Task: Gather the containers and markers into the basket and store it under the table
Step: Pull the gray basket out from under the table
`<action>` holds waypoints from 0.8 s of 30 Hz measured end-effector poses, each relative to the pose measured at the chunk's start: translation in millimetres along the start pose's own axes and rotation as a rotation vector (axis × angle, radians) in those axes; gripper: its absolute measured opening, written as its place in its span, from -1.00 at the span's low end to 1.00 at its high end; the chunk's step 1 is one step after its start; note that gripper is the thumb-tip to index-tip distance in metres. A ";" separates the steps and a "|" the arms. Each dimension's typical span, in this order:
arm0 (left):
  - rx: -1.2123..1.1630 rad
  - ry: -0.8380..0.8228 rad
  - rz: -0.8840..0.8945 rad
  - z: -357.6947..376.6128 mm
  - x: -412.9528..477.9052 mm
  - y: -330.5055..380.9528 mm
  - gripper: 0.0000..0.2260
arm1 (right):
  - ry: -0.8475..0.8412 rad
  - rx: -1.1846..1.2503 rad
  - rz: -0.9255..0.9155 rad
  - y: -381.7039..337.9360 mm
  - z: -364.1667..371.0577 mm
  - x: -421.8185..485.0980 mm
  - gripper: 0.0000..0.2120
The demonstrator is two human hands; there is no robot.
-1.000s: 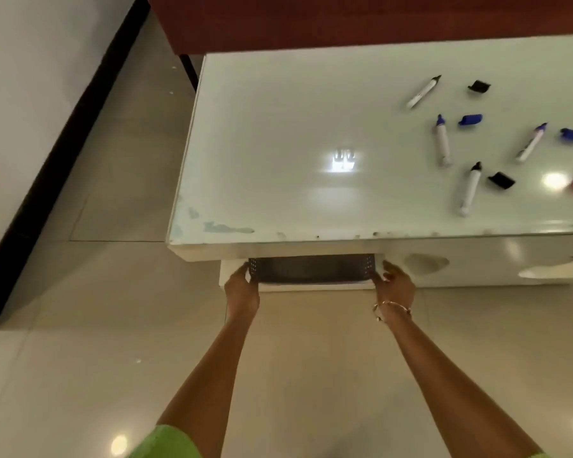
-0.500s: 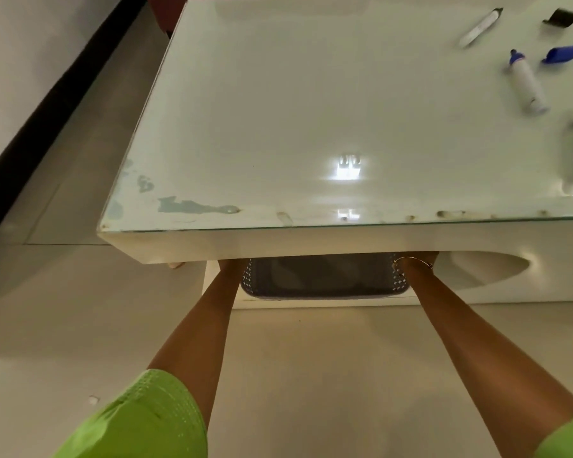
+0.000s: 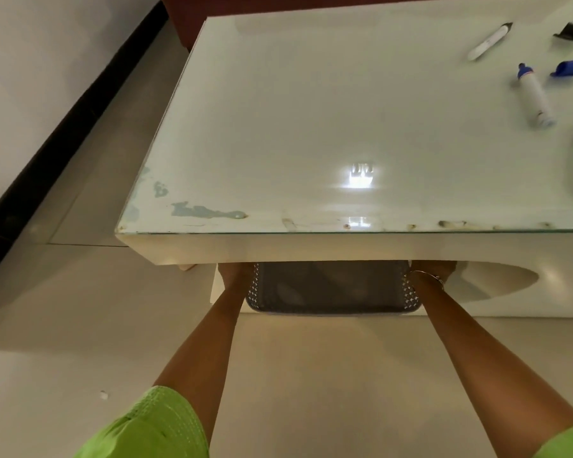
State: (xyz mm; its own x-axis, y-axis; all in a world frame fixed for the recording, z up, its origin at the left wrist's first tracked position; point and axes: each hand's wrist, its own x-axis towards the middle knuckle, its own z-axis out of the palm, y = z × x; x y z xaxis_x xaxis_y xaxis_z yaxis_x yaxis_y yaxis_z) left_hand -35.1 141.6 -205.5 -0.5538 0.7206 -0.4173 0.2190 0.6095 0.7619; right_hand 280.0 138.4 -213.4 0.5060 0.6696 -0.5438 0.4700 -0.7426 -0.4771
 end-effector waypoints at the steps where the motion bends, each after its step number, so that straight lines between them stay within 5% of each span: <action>1: 0.024 0.021 0.021 -4.2 -7.1 1.5 -0.95 | 0.091 0.042 -0.024 2.3 -3.2 -6.1 -0.72; 3: 0.127 0.000 0.062 -22.1 -32.1 3.1 -0.89 | 0.317 0.094 -0.068 2.2 -17.3 -28.9 -0.75; 5: 0.250 -0.031 0.067 -48.7 -67.6 4.7 -0.87 | 0.368 0.099 -0.089 4.8 -38.3 -73.8 -0.81; 12: 0.310 -0.117 -0.078 -146.1 -198.7 37.5 -0.73 | 0.258 -0.009 0.060 28.0 -129.4 -228.3 -0.81; 18: 0.365 -0.130 -0.176 -224.0 -299.1 92.4 -0.82 | 0.202 -0.063 0.234 14.1 -217.5 -334.3 -0.80; 24: 0.328 -0.063 -0.166 -277.0 -334.5 177.7 -0.79 | 0.199 -0.009 0.180 -54.1 -287.7 -377.9 -0.86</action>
State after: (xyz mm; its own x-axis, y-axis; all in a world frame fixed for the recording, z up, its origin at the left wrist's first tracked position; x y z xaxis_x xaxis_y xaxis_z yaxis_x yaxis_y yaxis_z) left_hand -33.5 -82.7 206.7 -0.5553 0.6157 -0.5591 0.3820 0.7860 0.4861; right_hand 271.5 -70.3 216.5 0.7136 0.5174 -0.4723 0.3660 -0.8502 -0.3784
